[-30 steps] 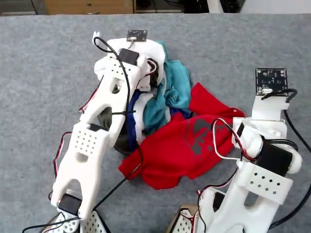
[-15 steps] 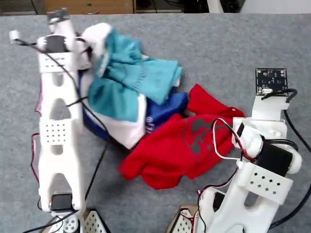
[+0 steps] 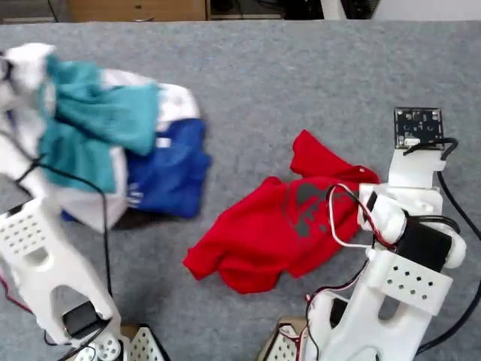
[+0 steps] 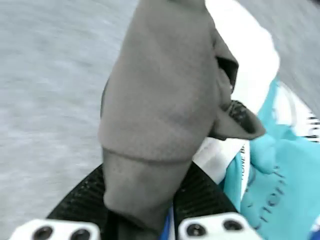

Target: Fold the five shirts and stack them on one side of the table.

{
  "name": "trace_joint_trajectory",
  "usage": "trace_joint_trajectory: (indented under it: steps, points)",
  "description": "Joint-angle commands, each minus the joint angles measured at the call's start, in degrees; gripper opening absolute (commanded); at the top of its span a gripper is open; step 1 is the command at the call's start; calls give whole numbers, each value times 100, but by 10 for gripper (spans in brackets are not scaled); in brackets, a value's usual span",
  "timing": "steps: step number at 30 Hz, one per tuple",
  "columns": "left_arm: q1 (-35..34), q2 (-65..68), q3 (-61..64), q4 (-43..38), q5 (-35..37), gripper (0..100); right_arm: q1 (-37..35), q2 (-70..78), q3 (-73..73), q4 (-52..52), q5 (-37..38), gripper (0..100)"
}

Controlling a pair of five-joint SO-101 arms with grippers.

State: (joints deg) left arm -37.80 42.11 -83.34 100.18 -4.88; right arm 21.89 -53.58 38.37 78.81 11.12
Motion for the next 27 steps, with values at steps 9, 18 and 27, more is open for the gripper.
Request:
trace_joint_trajectory:
  steps: [9, 18, 27]
  points:
    - [-2057, -1613, -79, -1196, -35, 20, -75, -4, 92, -35, 44, 153]
    - [-1899, -1912, -18, -1459, -35, 20, -84, -4, 92, -35, 44, 153]
    - [-299, -1903, 914, -237, -44, 19, -84, -4, 84, -35, 44, 153]
